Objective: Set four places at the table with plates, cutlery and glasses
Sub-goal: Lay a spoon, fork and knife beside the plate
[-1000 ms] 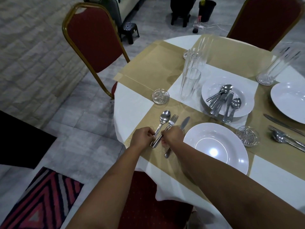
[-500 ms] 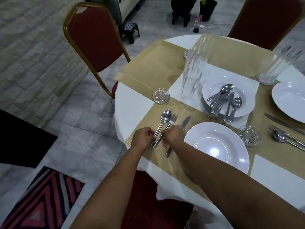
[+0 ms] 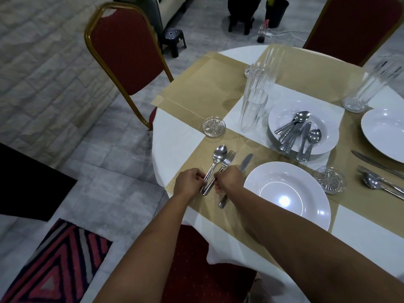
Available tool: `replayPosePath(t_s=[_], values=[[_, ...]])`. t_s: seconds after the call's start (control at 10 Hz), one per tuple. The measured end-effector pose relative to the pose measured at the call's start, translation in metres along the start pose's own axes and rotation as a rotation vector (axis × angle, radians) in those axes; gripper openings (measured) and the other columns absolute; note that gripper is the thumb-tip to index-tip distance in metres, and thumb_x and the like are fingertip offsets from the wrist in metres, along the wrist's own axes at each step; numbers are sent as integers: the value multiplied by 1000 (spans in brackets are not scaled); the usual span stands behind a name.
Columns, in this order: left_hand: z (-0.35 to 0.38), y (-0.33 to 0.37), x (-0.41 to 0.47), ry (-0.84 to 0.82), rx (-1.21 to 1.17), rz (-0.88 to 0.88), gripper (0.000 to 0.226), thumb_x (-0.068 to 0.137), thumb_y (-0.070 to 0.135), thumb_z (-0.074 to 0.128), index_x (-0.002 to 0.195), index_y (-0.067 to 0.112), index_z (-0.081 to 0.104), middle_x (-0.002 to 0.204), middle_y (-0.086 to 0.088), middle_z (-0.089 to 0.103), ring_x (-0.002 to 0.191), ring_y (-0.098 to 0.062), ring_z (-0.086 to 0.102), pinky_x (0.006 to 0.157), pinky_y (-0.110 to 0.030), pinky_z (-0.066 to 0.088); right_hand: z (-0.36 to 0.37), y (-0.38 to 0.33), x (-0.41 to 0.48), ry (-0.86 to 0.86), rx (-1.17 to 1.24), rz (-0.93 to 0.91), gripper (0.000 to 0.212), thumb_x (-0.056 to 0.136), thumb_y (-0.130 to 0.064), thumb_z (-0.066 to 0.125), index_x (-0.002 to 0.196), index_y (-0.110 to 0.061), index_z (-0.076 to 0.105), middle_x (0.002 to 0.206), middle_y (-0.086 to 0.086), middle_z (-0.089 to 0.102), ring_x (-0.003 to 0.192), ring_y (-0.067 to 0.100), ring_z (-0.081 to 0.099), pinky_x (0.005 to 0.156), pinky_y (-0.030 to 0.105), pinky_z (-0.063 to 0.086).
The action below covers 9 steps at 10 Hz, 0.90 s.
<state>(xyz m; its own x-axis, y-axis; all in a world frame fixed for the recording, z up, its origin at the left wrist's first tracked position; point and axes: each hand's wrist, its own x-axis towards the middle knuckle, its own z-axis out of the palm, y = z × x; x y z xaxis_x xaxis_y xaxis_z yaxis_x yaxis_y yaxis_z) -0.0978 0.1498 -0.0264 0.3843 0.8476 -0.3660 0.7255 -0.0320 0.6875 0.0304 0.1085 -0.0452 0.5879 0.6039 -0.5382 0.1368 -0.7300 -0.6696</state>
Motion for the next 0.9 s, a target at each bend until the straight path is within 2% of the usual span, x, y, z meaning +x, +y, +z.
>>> replayPosePath(t_s=[0.2, 0.3, 0.4, 0.5, 0.7, 0.8, 0.9], values=[[1, 0, -2, 13, 9, -5, 13, 80, 10, 71, 89, 19, 69, 64, 15, 62, 64, 1, 59, 62, -19, 46, 5, 4, 5, 21, 23, 10, 21, 86, -18, 66, 74, -1, 67, 73, 15, 72, 71, 32, 72, 73, 49, 60], [2, 0, -3, 26, 2, -5, 13, 79, 10, 72, 87, 21, 69, 64, 15, 62, 65, -2, 60, 65, -23, 48, 6, 7, 9, 13, 34, 14, 22, 85, -17, 67, 70, -2, 65, 72, 16, 72, 71, 33, 72, 73, 51, 60], [5, -1, -5, 41, -13, -6, 13, 80, 10, 71, 87, 21, 69, 68, 13, 64, 71, -9, 63, 69, -27, 51, 4, 6, 7, -26, 26, 14, 22, 87, -20, 64, 70, -7, 64, 81, 17, 73, 79, 34, 72, 77, 49, 60], [7, 0, -8, 77, -3, 0, 14, 82, 9, 68, 94, 16, 71, 78, 6, 65, 77, -11, 61, 70, -26, 48, -5, 1, 0, -93, 36, 27, 16, 88, -22, 58, 74, -15, 61, 92, 17, 74, 88, 32, 72, 82, 46, 60], [10, -2, -10, 99, -56, -16, 16, 85, 10, 64, 98, 17, 71, 81, 8, 67, 85, -13, 64, 66, -19, 43, -19, -2, -1, -130, 66, 50, 21, 93, -14, 55, 72, -12, 56, 80, 14, 66, 69, 26, 64, 75, 40, 61], [9, -5, -17, 186, -39, 19, 19, 90, 23, 60, 106, 17, 68, 102, 1, 68, 90, -11, 61, 76, -24, 46, -26, -3, 2, -91, 64, 21, 19, 89, -11, 60, 70, -9, 57, 80, 17, 69, 69, 30, 68, 75, 46, 61], [11, -18, -28, 360, 142, 101, 23, 94, 29, 53, 113, 20, 64, 114, 4, 61, 104, -15, 58, 81, -30, 47, -38, -15, 10, 53, 234, -18, 23, 89, -14, 61, 68, -6, 58, 73, 19, 69, 60, 31, 70, 68, 48, 62]])
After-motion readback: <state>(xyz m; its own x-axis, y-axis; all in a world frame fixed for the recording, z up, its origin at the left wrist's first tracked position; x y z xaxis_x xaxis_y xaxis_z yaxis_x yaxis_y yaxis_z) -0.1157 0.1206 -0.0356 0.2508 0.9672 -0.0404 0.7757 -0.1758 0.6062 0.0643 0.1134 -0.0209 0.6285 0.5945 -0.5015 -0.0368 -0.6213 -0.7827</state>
